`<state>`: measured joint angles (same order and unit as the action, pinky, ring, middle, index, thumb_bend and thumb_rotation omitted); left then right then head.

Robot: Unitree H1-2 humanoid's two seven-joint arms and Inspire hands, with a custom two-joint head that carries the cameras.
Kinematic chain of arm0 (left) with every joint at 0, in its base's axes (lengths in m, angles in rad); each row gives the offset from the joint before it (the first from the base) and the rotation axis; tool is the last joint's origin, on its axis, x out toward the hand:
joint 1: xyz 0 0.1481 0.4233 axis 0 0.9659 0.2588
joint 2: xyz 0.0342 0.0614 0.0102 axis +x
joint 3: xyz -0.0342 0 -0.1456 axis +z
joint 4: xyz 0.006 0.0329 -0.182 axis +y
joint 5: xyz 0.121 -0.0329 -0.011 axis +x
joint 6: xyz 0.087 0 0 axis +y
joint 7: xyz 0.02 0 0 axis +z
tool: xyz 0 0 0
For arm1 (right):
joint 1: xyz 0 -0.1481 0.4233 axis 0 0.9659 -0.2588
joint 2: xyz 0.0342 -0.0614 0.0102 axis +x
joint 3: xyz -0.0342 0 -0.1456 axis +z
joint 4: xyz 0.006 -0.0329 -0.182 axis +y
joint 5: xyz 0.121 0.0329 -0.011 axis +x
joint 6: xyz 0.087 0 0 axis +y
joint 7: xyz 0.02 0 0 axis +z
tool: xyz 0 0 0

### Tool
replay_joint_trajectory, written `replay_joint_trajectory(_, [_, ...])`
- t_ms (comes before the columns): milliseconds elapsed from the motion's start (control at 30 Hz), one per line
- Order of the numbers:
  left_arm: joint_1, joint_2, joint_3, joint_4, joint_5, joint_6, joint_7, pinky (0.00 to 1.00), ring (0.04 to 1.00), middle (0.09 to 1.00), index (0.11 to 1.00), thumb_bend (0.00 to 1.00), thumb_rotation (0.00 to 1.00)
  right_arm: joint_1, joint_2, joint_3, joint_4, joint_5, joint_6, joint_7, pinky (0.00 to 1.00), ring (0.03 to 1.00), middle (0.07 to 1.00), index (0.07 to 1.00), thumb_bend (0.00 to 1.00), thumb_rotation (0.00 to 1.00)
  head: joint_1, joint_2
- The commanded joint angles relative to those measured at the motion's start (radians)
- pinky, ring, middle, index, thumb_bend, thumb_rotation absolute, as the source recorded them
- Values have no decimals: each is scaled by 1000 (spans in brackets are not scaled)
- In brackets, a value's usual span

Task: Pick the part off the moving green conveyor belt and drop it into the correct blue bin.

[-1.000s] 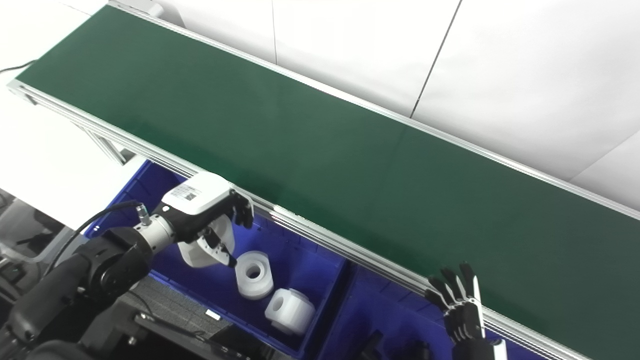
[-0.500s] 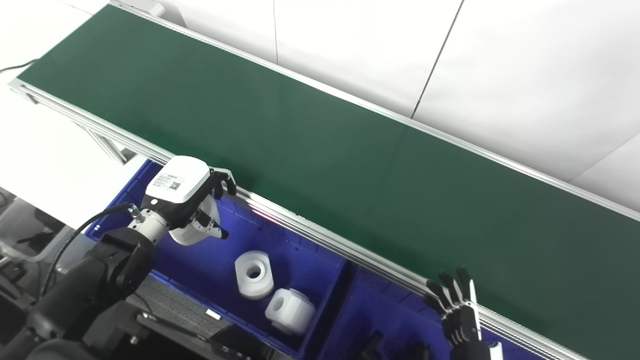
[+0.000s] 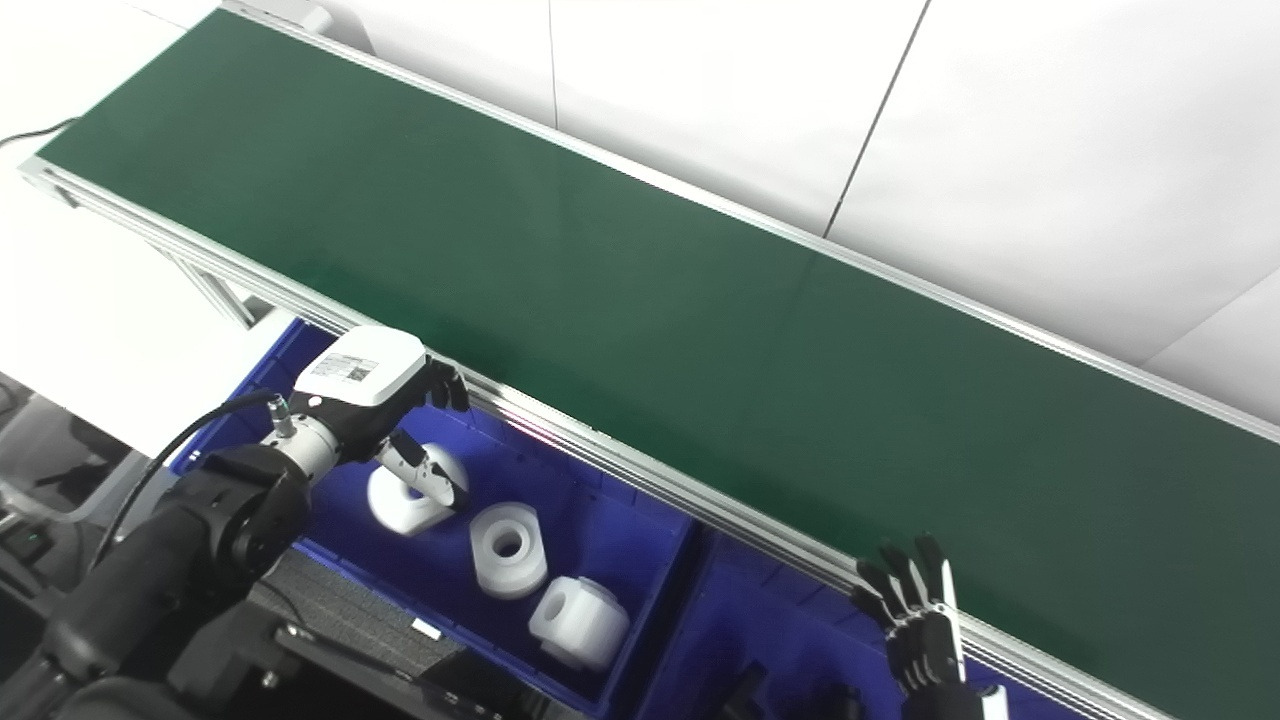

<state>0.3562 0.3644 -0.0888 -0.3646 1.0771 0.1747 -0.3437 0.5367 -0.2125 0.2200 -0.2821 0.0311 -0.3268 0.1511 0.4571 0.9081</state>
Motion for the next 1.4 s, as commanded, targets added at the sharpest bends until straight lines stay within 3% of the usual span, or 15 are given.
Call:
replay_joint_trajectory(0, [-10,17,1,-37,13,7,-1,629,594,631,610,991,603,1,-2,-8,-27,5,-6,11,802,876,930,1000,885,962,-1,-2])
replay_joint_trajectory(300, [-7,11,0,-111,15,-2,-27,615,604,639,621,997,618,2,2,-9,-26,-1,-7,10,793,870,928,1000,895,962,-8,0])
replay_joint_trajectory(433, [-14,-19,4,-275,-49,5,-91,562,583,623,628,997,627,2,4,-6,-28,-4,-8,11,794,872,927,1000,892,962,-19,3])
replay_joint_trajectory(533, [-51,-64,12,-444,-180,73,-193,527,590,627,635,985,643,2,15,-1,-29,-17,-3,5,795,871,924,1000,893,964,-61,10])
replay_joint_trajectory(700, [-159,-107,73,-581,-403,124,-281,476,576,630,648,968,545,-1,61,25,-33,-53,15,-7,783,862,915,990,897,951,-211,11])
replay_joint_trajectory(800, [-210,-126,114,-585,-498,96,-280,464,559,618,649,959,481,-3,107,46,-28,-93,22,-19,778,856,906,981,904,932,-306,7])
replay_joint_trajectory(833, [-217,-126,126,-585,-530,93,-274,464,559,618,650,948,474,-6,128,56,-18,-113,22,-26,778,855,902,976,912,924,-382,0])
replay_joint_trajectory(867, [-219,-134,129,-585,-548,88,-268,465,560,619,650,941,473,-8,145,63,-11,-129,22,-32,778,854,900,972,921,918,-382,0])
replay_joint_trajectory(900, [-213,-132,133,-585,-568,89,-258,468,565,622,652,938,473,-10,165,73,1,-152,20,-39,780,855,899,969,929,914,-458,-9])
replay_joint_trajectory(933, [-207,-130,136,-585,-582,90,-251,475,572,628,658,933,476,-12,178,80,9,-168,18,-44,784,858,900,967,938,911,-458,-9])
replay_joint_trajectory(967, [-181,-141,127,-561,-589,69,-225,483,584,641,672,928,497,-14,201,91,25,-195,9,-57,790,865,906,965,944,911,-544,-24])
replay_joint_trajectory(1033, [-127,-174,100,-502,-594,22,-164,497,614,672,691,927,487,-17,236,107,55,-240,-14,-81,778,863,913,954,925,915,-590,-32])
replay_joint_trajectory(1133, [-33,-235,45,-308,-639,-190,-7,529,641,701,707,884,448,-14,281,138,91,-291,-30,-112,783,871,923,950,904,914,-710,-66])
replay_joint_trajectory(1267, [17,-254,-25,-47,-632,-445,123,533,656,727,719,834,393,-7,314,168,127,-331,-50,-148,805,886,934,946,880,894,-761,-93])
replay_joint_trajectory(1367, [14,-234,-72,97,-614,-551,146,538,663,737,722,835,393,2,330,183,151,-350,-71,-179,825,897,934,939,884,872,-778,-106])
